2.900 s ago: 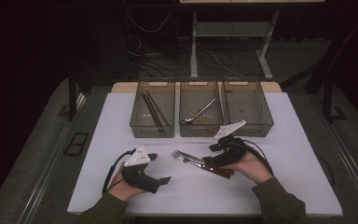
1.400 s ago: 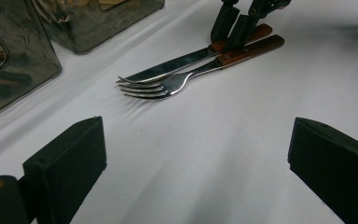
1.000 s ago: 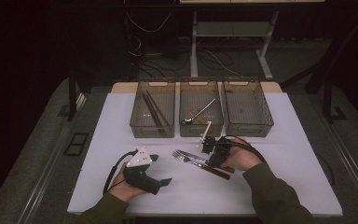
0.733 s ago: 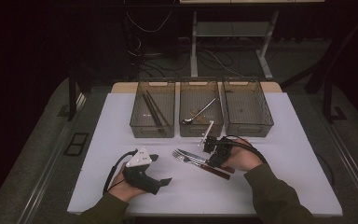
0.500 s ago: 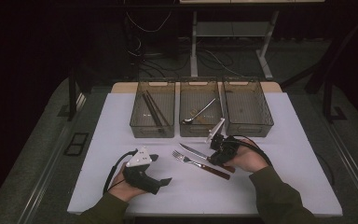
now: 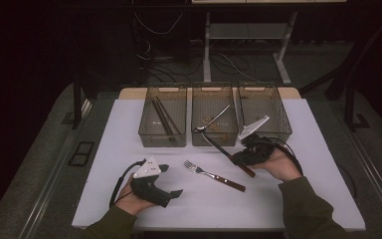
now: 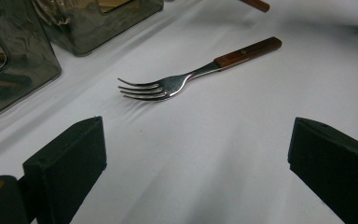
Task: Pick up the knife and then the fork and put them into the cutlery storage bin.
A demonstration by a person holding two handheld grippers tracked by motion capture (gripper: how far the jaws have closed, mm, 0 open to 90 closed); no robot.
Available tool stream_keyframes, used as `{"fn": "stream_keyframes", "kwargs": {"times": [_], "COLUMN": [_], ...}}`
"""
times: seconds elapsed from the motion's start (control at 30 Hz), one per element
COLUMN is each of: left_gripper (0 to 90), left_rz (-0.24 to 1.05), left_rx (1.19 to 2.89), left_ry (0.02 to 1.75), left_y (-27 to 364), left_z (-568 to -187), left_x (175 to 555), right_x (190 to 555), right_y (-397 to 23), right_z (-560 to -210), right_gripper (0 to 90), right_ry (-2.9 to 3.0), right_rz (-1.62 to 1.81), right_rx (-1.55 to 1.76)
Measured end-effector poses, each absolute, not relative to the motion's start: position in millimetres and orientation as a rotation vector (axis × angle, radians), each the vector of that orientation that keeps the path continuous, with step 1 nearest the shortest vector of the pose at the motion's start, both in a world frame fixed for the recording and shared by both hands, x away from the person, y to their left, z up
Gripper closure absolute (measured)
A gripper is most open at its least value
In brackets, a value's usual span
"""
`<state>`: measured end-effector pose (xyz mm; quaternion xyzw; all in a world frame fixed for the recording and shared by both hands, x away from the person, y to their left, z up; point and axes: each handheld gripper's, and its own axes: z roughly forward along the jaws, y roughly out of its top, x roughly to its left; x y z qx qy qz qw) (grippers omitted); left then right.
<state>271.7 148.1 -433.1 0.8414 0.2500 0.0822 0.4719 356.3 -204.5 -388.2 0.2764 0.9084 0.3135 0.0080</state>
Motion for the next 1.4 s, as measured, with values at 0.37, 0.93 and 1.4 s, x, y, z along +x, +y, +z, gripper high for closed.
{"fn": "stream_keyframes", "kwargs": {"times": [0.37,0.93,1.4], "left_gripper": [3.7,2.6,0.0], "left_rz": [0.193,0.182,0.164], "left_rx": [2.053,2.039,2.04], "left_ry": [0.614,0.622,0.634], "left_y": [150.5,157.5,162.6], "left_z": [-434.0,-436.9,-438.9], "left_x": [272.4,275.2,276.4], "right_x": [355.5,356.4,367.7], "right_y": [-243.4,-285.0,-316.7], "right_z": [-361.0,-347.6,-339.2], "right_gripper": [77.5,77.5,77.4], "right_ry": [2.593,2.289,2.089], "right_rz": [1.241,1.36,1.4], "right_rx": [0.967,1.118,1.218]}}
